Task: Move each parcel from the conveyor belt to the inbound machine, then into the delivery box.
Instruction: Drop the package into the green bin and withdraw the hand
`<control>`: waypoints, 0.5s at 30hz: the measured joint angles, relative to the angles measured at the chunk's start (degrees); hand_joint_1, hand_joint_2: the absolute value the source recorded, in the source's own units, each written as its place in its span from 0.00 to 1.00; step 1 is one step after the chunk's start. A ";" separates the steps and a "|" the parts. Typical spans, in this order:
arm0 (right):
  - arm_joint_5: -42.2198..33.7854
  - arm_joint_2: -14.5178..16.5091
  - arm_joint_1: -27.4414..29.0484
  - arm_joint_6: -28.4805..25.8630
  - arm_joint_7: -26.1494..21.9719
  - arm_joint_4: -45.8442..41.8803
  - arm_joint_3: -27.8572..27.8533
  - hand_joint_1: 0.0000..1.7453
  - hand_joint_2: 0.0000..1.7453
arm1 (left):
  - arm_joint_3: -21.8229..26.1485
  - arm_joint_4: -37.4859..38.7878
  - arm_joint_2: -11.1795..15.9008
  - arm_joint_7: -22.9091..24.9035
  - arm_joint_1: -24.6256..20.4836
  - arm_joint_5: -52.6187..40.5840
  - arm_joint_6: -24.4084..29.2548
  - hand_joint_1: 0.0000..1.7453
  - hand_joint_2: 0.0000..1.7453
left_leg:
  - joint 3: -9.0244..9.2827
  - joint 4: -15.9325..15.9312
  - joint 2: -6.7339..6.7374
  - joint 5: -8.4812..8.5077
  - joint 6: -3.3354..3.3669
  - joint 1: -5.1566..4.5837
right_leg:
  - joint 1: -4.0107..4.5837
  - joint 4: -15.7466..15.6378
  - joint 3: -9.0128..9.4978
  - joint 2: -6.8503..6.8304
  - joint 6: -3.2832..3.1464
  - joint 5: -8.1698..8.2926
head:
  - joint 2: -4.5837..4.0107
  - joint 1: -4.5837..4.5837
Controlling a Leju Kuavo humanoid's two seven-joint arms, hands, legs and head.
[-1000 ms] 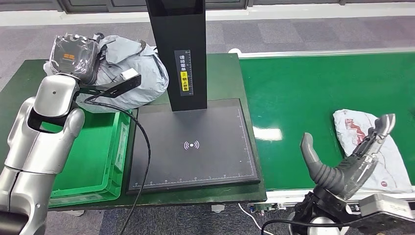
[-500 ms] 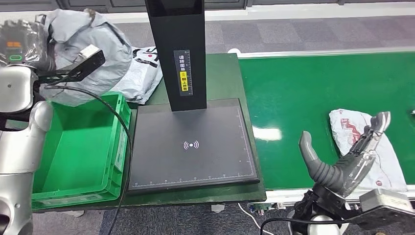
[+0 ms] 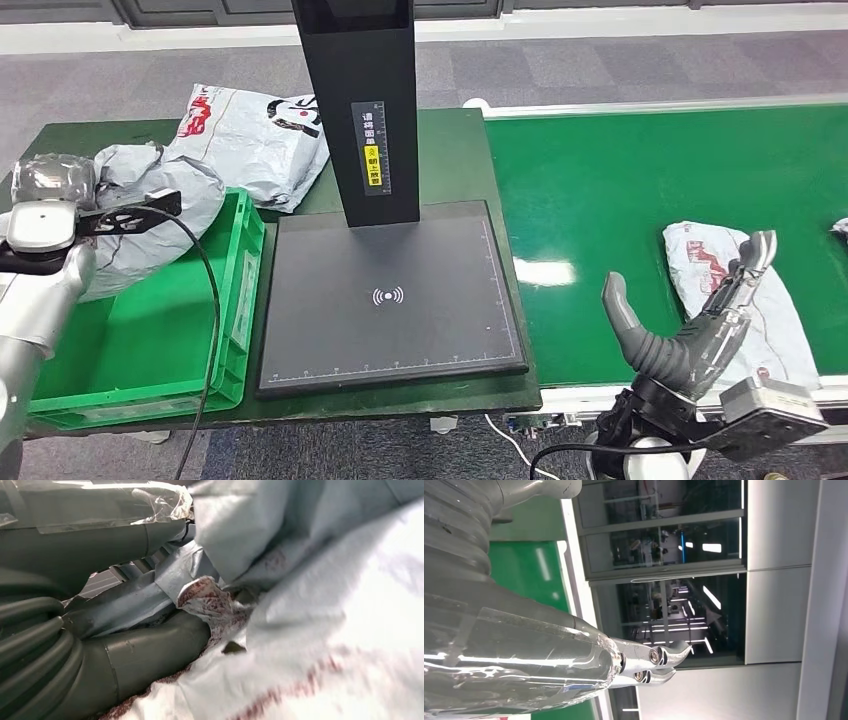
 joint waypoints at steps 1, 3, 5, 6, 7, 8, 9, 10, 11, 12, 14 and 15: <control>-0.16 -0.21 0.14 -0.01 -0.07 0.12 0.00 0.00 1.00 | 0.00 0.57 0.22 -0.26 0.06 0.00 -0.13 0.50 1.00 | -0.01 0.00 0.00 -0.01 -0.01 0.00 | 0.00 0.00 -0.01 0.00 0.00 0.00 | 0.00 0.00; -0.50 -0.58 0.28 -0.15 -0.16 0.40 0.00 0.00 1.00 | 0.00 1.52 0.60 -0.50 0.19 0.00 -0.18 0.00 1.00 | -0.02 0.00 0.00 -0.01 -0.02 0.02 | 0.00 0.00 -0.03 0.00 0.00 0.00 | 0.00 0.00; -0.88 -0.97 0.35 -0.58 -0.37 0.68 0.01 0.00 1.00 | 0.00 2.23 0.89 -0.13 0.26 0.00 0.07 0.00 1.00 | -0.02 0.00 0.00 -0.01 -0.03 0.03 | 0.00 0.00 -0.04 0.00 -0.01 0.00 | 0.00 0.00; -1.08 -1.18 0.37 -0.85 -0.53 0.80 0.01 0.00 1.00 | 0.00 2.48 1.03 0.23 0.27 0.00 0.28 0.00 1.00 | -0.02 0.00 0.00 -0.01 -0.03 0.04 | 0.00 0.00 -0.04 0.00 -0.01 0.00 | 0.00 0.00; -1.24 -1.39 0.40 -1.05 -0.67 0.89 0.02 0.00 1.00 | -0.01 2.68 1.16 0.61 0.26 0.00 0.46 0.00 1.00 | -0.02 0.00 0.01 -0.01 -0.03 0.05 | 0.00 0.00 -0.04 0.00 -0.02 0.01 | 0.00 0.00; -1.36 -1.57 0.41 -1.19 -0.77 0.97 0.03 0.00 1.00 | -0.01 2.84 1.30 0.90 0.26 0.00 0.61 0.00 1.00 | -0.02 0.00 0.01 0.00 -0.03 0.06 | 0.00 0.00 -0.04 0.00 -0.02 0.01 | 0.00 0.00; -1.42 -1.71 0.42 -1.27 -0.81 1.05 0.04 0.00 1.00 | -0.02 2.97 1.42 1.05 0.25 0.00 0.69 0.00 1.00 | -0.01 0.00 0.02 0.00 -0.04 0.07 | 0.00 0.00 -0.04 0.00 -0.03 0.02 | 0.00 0.01; -1.47 -1.82 0.43 -1.31 -0.82 1.14 0.05 0.00 1.00 | -0.02 3.09 1.49 1.15 0.25 0.00 0.73 0.00 1.00 | -0.01 0.00 0.02 0.00 -0.04 0.07 | 0.00 0.01 -0.04 0.00 -0.04 0.02 | 0.00 0.01; -1.51 -1.93 0.43 -1.35 -0.82 1.22 0.05 0.00 1.00 | -0.02 3.20 1.56 1.21 0.25 0.00 0.76 0.00 1.00 | -0.01 0.00 0.02 0.00 -0.04 0.07 | 0.01 0.01 -0.04 0.00 -0.04 0.03 | 0.00 0.01; -1.54 -2.05 0.43 -1.38 -0.82 1.31 0.07 0.00 1.00 | -0.03 3.31 1.63 1.27 0.25 0.00 0.81 0.00 1.00 | -0.01 0.00 0.02 0.00 -0.04 0.08 | 0.01 0.01 -0.05 0.01 -0.05 0.03 | 0.00 0.01; -1.68 -2.27 0.47 -1.44 -0.82 1.44 0.09 0.00 1.00 | -0.04 3.46 1.78 1.33 0.25 0.00 0.96 0.00 1.00 | -0.01 0.00 0.03 0.00 -0.05 0.09 | 0.01 0.02 -0.05 0.01 -0.06 0.04 | 0.00 0.01; -1.80 -2.40 0.52 -1.52 -0.83 1.50 0.13 0.00 1.00 | -0.04 3.50 1.83 1.29 0.24 0.00 1.07 0.00 1.00 | -0.01 0.00 0.04 0.01 -0.05 0.09 | 0.01 0.02 -0.05 0.02 -0.07 0.04 | 0.00 0.01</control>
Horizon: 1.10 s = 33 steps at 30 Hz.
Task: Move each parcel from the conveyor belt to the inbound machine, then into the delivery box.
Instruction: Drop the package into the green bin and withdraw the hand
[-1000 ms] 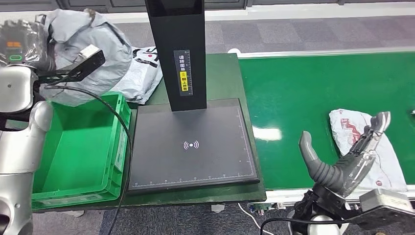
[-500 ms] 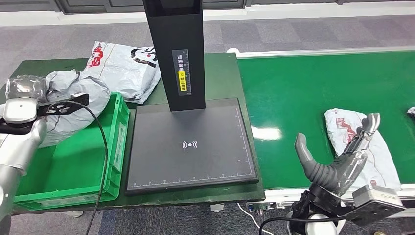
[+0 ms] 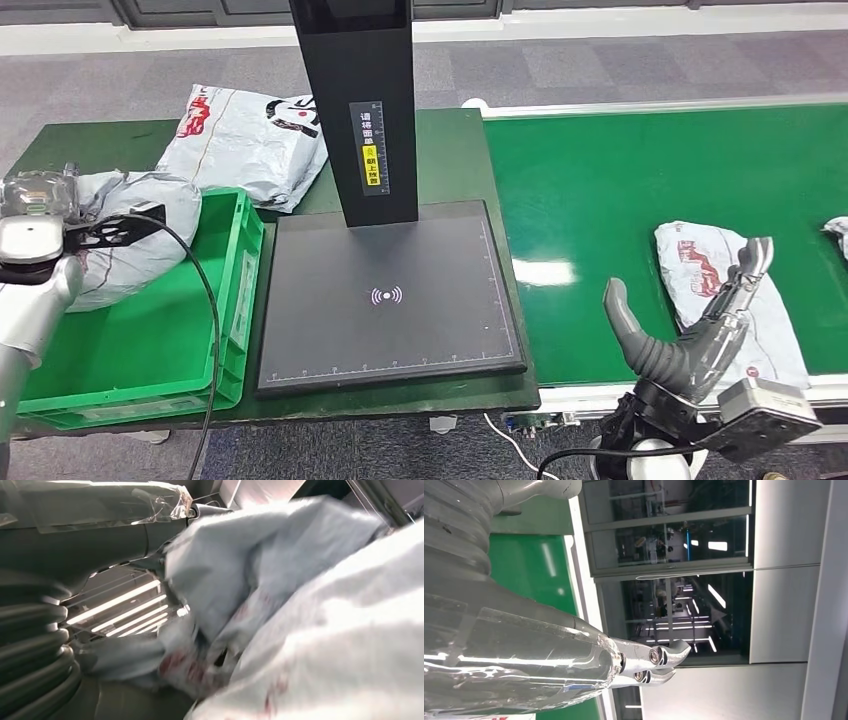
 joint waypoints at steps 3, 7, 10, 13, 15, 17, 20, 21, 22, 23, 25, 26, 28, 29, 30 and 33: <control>-0.88 -0.67 0.23 -0.71 -0.17 0.30 0.17 0.00 1.00 | 0.01 0.02 0.23 -0.93 -0.11 0.45 0.31 0.00 1.00 | 0.00 0.00 0.00 0.00 0.00 0.00 | 0.00 0.00 0.00 0.00 0.00 0.00 | 0.00 0.00; -2.05 -1.87 0.69 -1.90 -0.54 0.84 0.46 0.00 1.00 | 0.21 0.00 0.46 -3.52 -0.86 3.26 0.34 0.00 1.00 | -0.01 0.00 -0.02 0.00 0.00 0.00 | 0.00 0.00 0.00 -0.02 0.00 0.00 | 0.00 -0.01; -2.78 -2.88 1.09 -2.73 -0.60 1.20 0.85 0.00 1.00 | 1.14 -0.29 0.46 -6.29 -1.47 8.59 -0.21 0.00 1.00 | -0.01 0.00 -0.03 0.00 0.00 0.00 | 0.01 0.00 0.00 -0.03 0.00 0.00 | 0.00 -0.01; -3.50 -3.98 1.56 -3.46 -0.55 1.47 1.55 0.00 1.00 | 3.04 -1.35 0.45 -9.59 -2.04 16.04 -1.99 0.00 1.00 | -0.02 0.00 -0.03 0.00 0.00 0.00 | 0.02 0.00 -0.01 -0.03 0.00 0.00 | 0.00 0.00; -3.83 -4.58 1.79 -3.67 -0.54 1.66 1.92 0.00 1.00 | 4.52 -2.45 0.45 -12.49 -2.27 22.39 -4.99 0.00 1.00 | -0.02 0.00 -0.03 0.00 0.00 -0.01 | 0.02 0.00 -0.01 -0.03 0.00 0.00 | 0.00 -0.01; -4.01 -5.04 1.94 -3.69 -0.53 1.82 2.26 0.00 1.00 | 6.34 -4.11 0.44 -15.81 -2.14 29.84 -8.79 0.00 1.00 | -0.04 0.01 -0.03 0.00 0.00 0.00 | 0.02 0.00 -0.02 -0.03 0.00 0.00 | 0.00 -0.01; -4.08 -5.47 2.01 -3.67 -0.52 2.07 2.43 0.00 1.00 | 8.64 -6.68 0.44 -17.64 -1.89 35.70 -11.72 0.00 1.00 | -0.06 0.01 -0.05 0.00 0.00 0.00 | 0.02 0.00 -0.02 -0.05 0.00 0.00 | 0.00 0.00; -4.08 -5.58 2.03 -3.64 -0.51 2.13 2.45 0.00 1.00 | 9.20 -7.40 0.45 -17.87 -1.83 37.11 -12.56 0.00 1.00 | -0.06 0.01 -0.05 0.00 0.00 0.00 | 0.01 0.00 -0.02 -0.05 0.00 0.00 | 0.00 -0.01; -4.12 -5.70 2.05 -3.57 -0.50 2.17 2.46 0.00 1.00 | 9.80 -8.17 0.45 -18.23 -1.62 39.45 -13.83 0.00 1.00 | -0.06 0.01 -0.05 0.00 0.00 0.00 | 0.01 0.00 -0.02 -0.05 0.00 0.00 | 0.00 -0.01; -4.17 -5.84 2.07 -3.46 -0.49 2.23 2.46 0.00 1.00 | 10.58 -9.19 0.45 -18.68 -1.19 43.28 -15.66 0.00 1.00 | -0.07 0.00 -0.06 0.00 0.00 -0.01 | 0.01 0.00 -0.02 -0.06 0.00 0.00 | 0.00 -0.01; -4.35 -6.18 2.05 -3.21 -0.48 2.41 2.49 0.00 1.00 | 12.24 -12.14 0.56 -18.88 0.31 52.86 -19.08 0.00 1.00 | -0.08 0.00 -0.08 0.01 0.00 -0.01 | 0.01 0.00 -0.01 -0.08 0.00 0.00 | 0.00 -0.01; -4.46 -6.33 2.03 -3.14 -0.49 2.54 2.51 0.00 1.00 | 12.87 -13.78 0.72 -18.57 1.08 56.81 -20.12 0.00 1.00 | -0.08 0.00 -0.08 0.01 0.00 0.00 | 0.01 0.00 -0.01 -0.08 0.00 0.00 | 0.00 -0.01; -4.65 -6.56 2.02 -3.05 -0.51 2.77 2.62 0.00 1.00 | 13.48 -16.38 1.14 -17.89 2.24 61.68 -21.10 0.00 1.00 | -0.09 0.00 -0.07 0.00 0.00 -0.01 | 0.01 0.00 -0.02 -0.09 0.00 0.00 | 0.00 0.00; -4.70 -6.67 2.02 -2.96 -0.52 2.88 2.74 0.00 1.00 | 13.85 -17.51 1.30 -17.65 2.79 64.57 -21.66 0.00 1.00 | -0.09 0.00 -0.07 0.00 0.00 -0.01 | 0.01 0.00 -0.03 -0.09 0.00 0.00 | 0.00 0.00; -4.71 -6.75 1.99 -2.82 -0.51 2.99 2.85 0.00 1.00 | 14.48 -18.76 1.36 -17.32 3.48 69.22 -22.22 0.00 1.00 | -0.09 0.01 -0.07 0.01 0.00 -0.01 | 0.01 0.00 -0.03 -0.09 0.00 0.00 | 0.00 0.00; -4.18 -6.81 1.64 -2.31 -0.12 3.26 3.02 0.00 1.00 | 17.16 -23.50 1.32 -14.20 5.82 90.65 -21.90 0.00 1.00 | -0.09 0.01 -0.07 0.01 0.00 -0.01 | 0.01 0.00 -0.05 -0.09 0.00 0.00 | 0.00 0.01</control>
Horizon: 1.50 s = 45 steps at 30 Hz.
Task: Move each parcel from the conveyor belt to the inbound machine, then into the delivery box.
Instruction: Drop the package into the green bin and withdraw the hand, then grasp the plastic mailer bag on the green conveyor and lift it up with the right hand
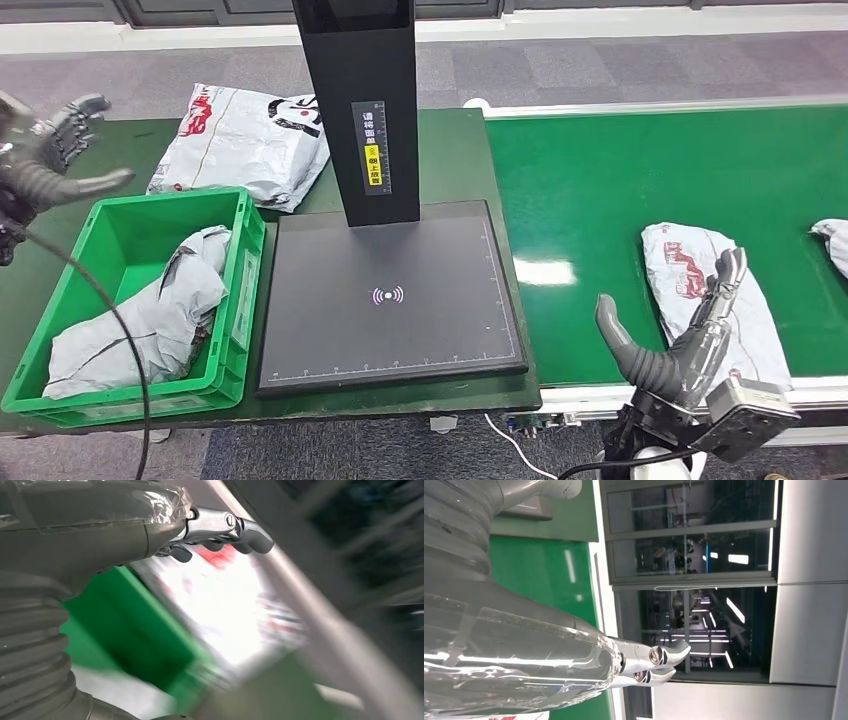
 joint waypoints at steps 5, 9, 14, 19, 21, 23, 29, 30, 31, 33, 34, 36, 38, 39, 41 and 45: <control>5.23 0.07 -1.70 1.05 4.81 0.44 -0.03 0.00 1.00 | 1.65 -6.94 -1.91 4.24 1.55 24.96 11.30 0.00 1.00 | 0.00 0.01 -0.09 0.02 0.03 -0.01 | 0.00 0.00 0.01 -0.06 0.01 0.00 | 0.00 0.00; 17.34 -0.10 -4.57 3.47 13.80 2.73 -0.96 0.00 1.00 | 1.72 -12.43 -5.67 0.72 4.01 31.44 19.59 0.00 1.00 | 0.01 0.01 -0.11 0.03 0.05 -0.02 | -0.06 -0.01 0.06 -0.12 0.05 0.03 | 0.00 -0.01; 34.04 -2.18 -12.13 9.52 25.28 10.98 -4.84 0.00 1.00 | 1.69 -21.27 -12.46 -5.14 11.70 30.55 23.19 0.00 1.00 | 0.00 0.03 -0.05 0.05 0.14 -0.14 | -0.24 -0.03 0.04 -0.05 0.19 0.12 | 0.00 -0.02; 39.04 -3.25 -15.71 12.21 28.37 14.70 -6.44 0.00 1.00 | 1.64 -23.89 -14.63 -6.29 14.39 30.07 23.30 0.00 1.00 | 0.00 0.05 0.01 0.06 0.17 -0.20 | -0.31 -0.03 0.03 0.00 0.26 0.17 | 0.00 -0.02; 41.97 -4.00 -17.95 13.64 29.74 17.12 -7.35 0.00 1.00 | 1.54 -25.21 -15.64 -6.70 15.90 29.86 23.22 0.00 1.00 | -0.01 0.07 0.02 0.07 0.22 -0.22 | -0.33 -0.05 0.03 0.00 0.28 0.18 | 0.00 -0.02; 47.13 -6.11 -23.14 16.17 31.45 24.28 -9.44 0.00 1.00 | 0.96 -28.35 -18.29 -7.55 19.11 29.44 22.88 0.00 1.00 | -0.12 0.13 -0.10 0.10 0.31 -0.25 | -0.33 -0.07 -0.02 -0.08 0.34 0.19 | 0.00 -0.02; 58.78 -11.24 -35.17 19.85 36.62 41.51 -11.92 0.00 1.00 | -0.01 -33.81 -23.48 -7.89 25.51 29.54 20.28 0.00 1.00 | -0.28 0.16 -0.19 0.15 0.38 -0.25 | -0.32 -0.08 -0.11 -0.15 0.41 0.22 | 0.00 -0.02; 61.04 -12.28 -37.30 20.12 37.33 44.84 -11.94 0.00 1.00 | -0.31 -34.34 -24.18 -7.95 26.41 29.59 19.81 0.00 1.00 | -0.29 0.16 -0.19 0.15 0.38 -0.26 | -0.35 -0.08 -0.12 -0.15 0.43 0.24 | 0.00 -0.02; 63.41 -13.34 -39.40 20.25 37.98 48.46 -11.95 0.00 1.00 | -0.71 -34.82 -24.81 -8.04 27.28 29.65 19.38 0.00 1.00 | -0.30 0.17 -0.20 0.16 0.39 -0.27 | -0.37 -0.08 -0.12 -0.16 0.45 0.25 | 0.00 -0.02; 67.87 -15.29 -43.53 20.26 39.19 55.51 -11.95 0.00 1.00 | -1.49 -35.55 -25.92 -8.26 28.97 29.84 18.78 0.00 1.00 | -0.32 0.19 -0.24 0.17 0.42 -0.29 | -0.40 -0.08 -0.11 -0.19 0.49 0.27 | 0.00 -0.01; 69.80 -16.24 -45.31 20.28 39.82 58.89 -11.93 0.00 1.00 | -1.86 -35.79 -26.37 -8.34 29.74 29.93 18.57 0.00 1.00 | -0.33 0.19 -0.27 0.18 0.44 -0.30 | -0.41 -0.08 -0.11 -0.22 0.50 0.28 | 0.00 -0.01; 72.24 -17.95 -48.15 20.46 40.78 64.48 -11.85 0.00 1.00 | -2.43 -36.08 -27.09 -8.43 31.08 30.03 18.37 0.00 1.00 | -0.36 0.19 -0.33 0.19 0.46 -0.32 | -0.42 -0.08 -0.12 -0.28 0.50 0.27 | 0.00 -0.01; 73.29 -19.24 -50.10 20.66 41.21 68.63 -11.68 0.00 1.00 | -2.77 -36.18 -27.57 -8.44 32.00 30.06 18.31 0.00 1.00 | -0.39 0.19 -0.36 0.19 0.46 -0.32 | -0.42 -0.08 -0.13 -0.31 0.50 0.27 | 0.00 -0.01; 73.55 -19.71 -50.81 20.69 41.28 70.31 -11.61 0.00 1.00 | -2.85 -36.21 -27.78 -8.44 32.30 30.06 18.29 0.00 1.00 | -0.39 0.19 -0.35 0.19 0.46 -0.32 | -0.41 -0.08 -0.14 -0.31 0.50 0.27 | 0.00 -0.01; 73.79 -20.38 -51.85 20.68 41.28 73.01 -11.54 0.00 1.00 | -2.96 -36.27 -28.11 -8.44 32.70 30.06 18.28 0.00 1.00 | -0.40 0.19 -0.35 0.19 0.46 -0.32 | -0.41 -0.08 -0.15 -0.30 0.51 0.27 | 0.00 -0.01; 73.96 -21.08 -53.00 20.67 41.31 76.17 -11.51 0.00 1.00 | -3.03 -36.38 -28.53 -8.45 33.12 30.06 18.27 0.00 1.00 | -0.40 0.18 -0.34 0.20 0.46 -0.31 | -0.40 -0.08 -0.17 -0.29 0.51 0.27 | 0.00 -0.01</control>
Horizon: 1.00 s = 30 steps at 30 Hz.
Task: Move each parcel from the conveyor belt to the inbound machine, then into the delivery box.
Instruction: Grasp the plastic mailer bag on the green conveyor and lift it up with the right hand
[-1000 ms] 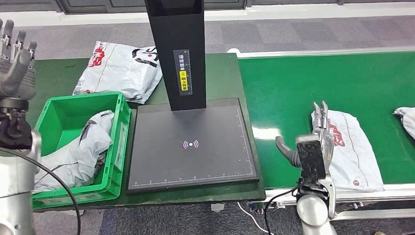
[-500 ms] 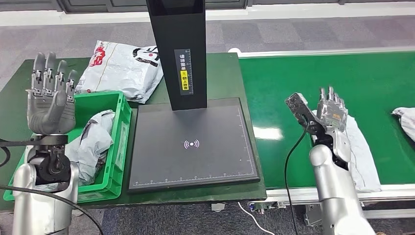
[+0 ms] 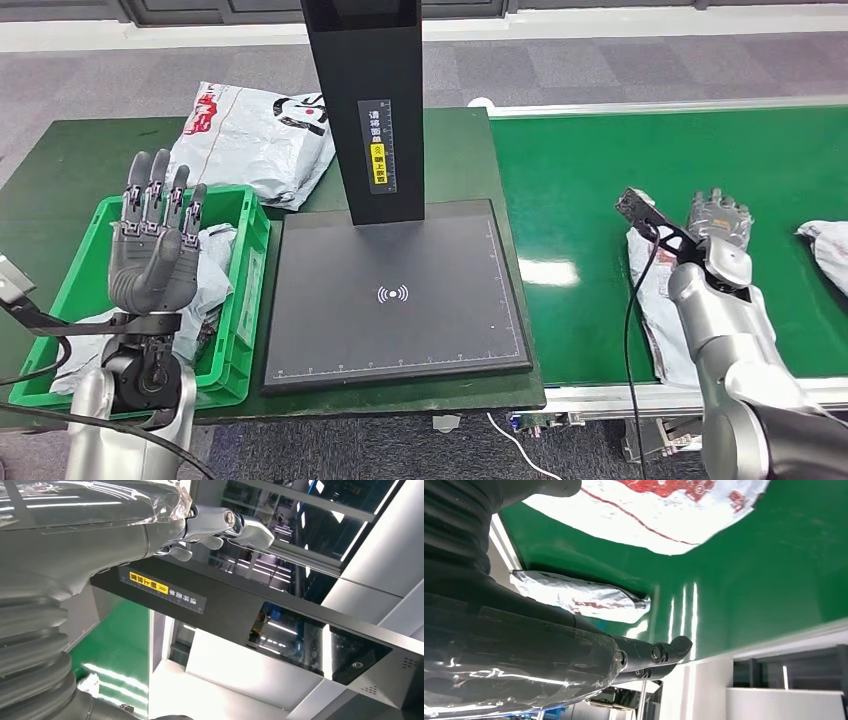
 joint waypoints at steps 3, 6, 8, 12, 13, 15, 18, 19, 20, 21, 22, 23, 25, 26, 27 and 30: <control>1.15 -0.28 -0.68 1.11 0.73 1.54 0.26 0.00 1.00 | -0.03 -0.08 -0.13 -0.01 0.11 0.00 -0.07 0.00 1.00 | 0.00 0.00 0.00 0.00 0.00 0.01 | 0.00 0.00 0.00 0.00 0.00 0.00 | 0.00 0.00; 3.06 -0.65 -1.32 4.38 1.46 3.49 1.27 0.00 1.00 | -0.04 -0.10 -0.14 -0.01 0.51 0.00 -0.30 0.00 1.00 | 0.00 0.00 0.01 0.00 0.00 0.00 | 0.00 0.00 0.00 0.00 0.00 0.00 | 0.00 0.00; 3.40 -0.83 -1.53 6.93 1.04 4.84 1.73 0.00 1.00 | -0.09 -0.09 -0.14 -0.03 1.02 -0.01 -0.50 0.00 1.00 | 0.00 0.00 0.00 0.00 0.00 0.00 | 0.00 0.00 0.00 0.00 0.00 0.00 | 0.00 0.00; 2.89 -1.13 -1.54 11.78 0.30 7.34 1.86 0.00 1.00 | -0.62 0.11 -0.04 -0.13 1.60 -0.13 -0.96 0.00 1.00 | -0.01 0.00 -0.02 0.00 0.01 0.00 | 0.00 0.00 -0.01 -0.02 0.01 -0.01 | 0.00 0.00; 2.71 -1.22 -1.48 12.84 0.08 7.93 1.86 0.00 1.00 | -0.78 0.23 -0.02 -0.13 1.64 -0.16 -1.08 0.00 1.00 | -0.01 0.00 -0.02 0.00 0.01 0.00 | 0.00 0.00 -0.01 -0.01 0.01 -0.01 | 0.00 0.00; 2.10 -1.43 -1.21 15.14 -0.87 8.89 1.86 0.00 1.00 | -1.09 0.49 -0.01 -0.14 1.69 -0.17 -1.33 0.00 1.00 | -0.01 0.00 0.00 0.00 0.01 0.00 | 0.00 0.00 -0.03 0.00 0.01 -0.01 | 0.00 0.00; -0.51 -1.89 -0.41 20.24 -4.03 10.04 1.61 0.00 1.00 | -1.35 0.96 -0.01 -0.13 1.70 -0.13 -1.91 0.00 1.00 | -0.01 0.00 0.00 0.00 0.01 0.00 | 0.00 -0.01 -0.05 0.01 0.01 -0.01 | 0.00 0.00; -2.04 -2.07 0.00 22.90 -5.72 10.36 1.23 0.00 1.00 | -1.38 1.14 -0.01 -0.12 1.69 0.01 -2.24 0.00 1.00 | -0.01 0.00 0.00 0.00 0.01 0.00 | 0.00 -0.01 -0.06 0.00 0.01 -0.01 | 0.00 0.00; -3.66 -2.27 0.48 25.80 -7.53 10.65 0.75 0.00 1.00 | -1.40 1.32 0.00 -0.08 1.69 0.19 -2.58 0.00 1.00 | -0.01 0.00 0.00 0.00 0.01 0.00 | 0.00 -0.01 -0.06 0.00 0.01 -0.01 | 0.00 0.00; -5.14 -2.47 1.03 28.57 -9.24 10.90 0.22 0.00 1.00 | -1.42 1.49 0.01 -0.03 1.68 0.40 -2.98 0.00 1.00 | -0.02 0.00 -0.01 0.00 0.01 0.00 | 0.00 -0.01 -0.06 0.00 0.01 -0.01 | 0.00 0.00; -6.44 -2.72 1.57 31.16 -10.73 11.15 -0.28 0.00 1.00 | -1.43 1.67 0.02 0.06 1.68 0.67 -3.38 0.00 1.00 | -0.02 0.00 -0.01 0.00 0.01 0.00 | 0.00 -0.01 -0.06 0.00 0.01 -0.01 | 0.00 0.00; -7.36 -2.96 2.07 33.12 -11.80 11.37 -0.70 0.00 1.00 | -1.44 1.81 0.02 0.16 1.68 0.90 -3.75 0.00 1.00 | -0.03 0.00 -0.01 0.00 0.01 0.00 | 0.00 -0.01 -0.06 0.00 0.01 -0.01 | 0.00 0.00; -8.73 -3.53 2.89 36.37 -13.60 11.74 -1.45 0.00 1.00 | -1.56 2.11 0.03 0.51 1.65 1.49 -4.50 0.00 1.00 | -0.02 0.00 0.00 0.00 0.01 0.00 | 0.00 -0.01 -0.07 0.01 0.02 -0.01 | 0.00 0.00; -9.19 -3.84 3.20 37.83 -14.45 11.85 -1.72 0.00 1.00 | -1.71 2.28 0.03 0.78 1.59 1.79 -4.82 0.00 1.00 | -0.02 0.00 0.01 -0.01 0.01 0.00 | 0.00 -0.01 -0.07 0.01 0.02 -0.01 | 0.00 0.00; -9.54 -4.17 3.47 39.22 -15.35 11.89 -1.92 0.00 1.00 | -1.90 2.46 0.03 1.05 1.47 2.09 -5.10 0.00 1.00 | -0.02 0.00 0.01 -0.01 0.01 0.00 | 0.00 -0.01 -0.07 0.01 0.02 -0.01 | 0.00 0.00; -10.03 -4.99 3.88 42.54 -17.49 11.91 -2.19 0.00 1.00 | -2.27 3.10 0.03 1.81 0.90 2.77 -5.70 0.00 1.00 | 0.00 0.01 0.02 -0.01 0.02 0.00 | 0.01 -0.02 -0.04 0.01 0.02 -0.01 | 0.00 0.00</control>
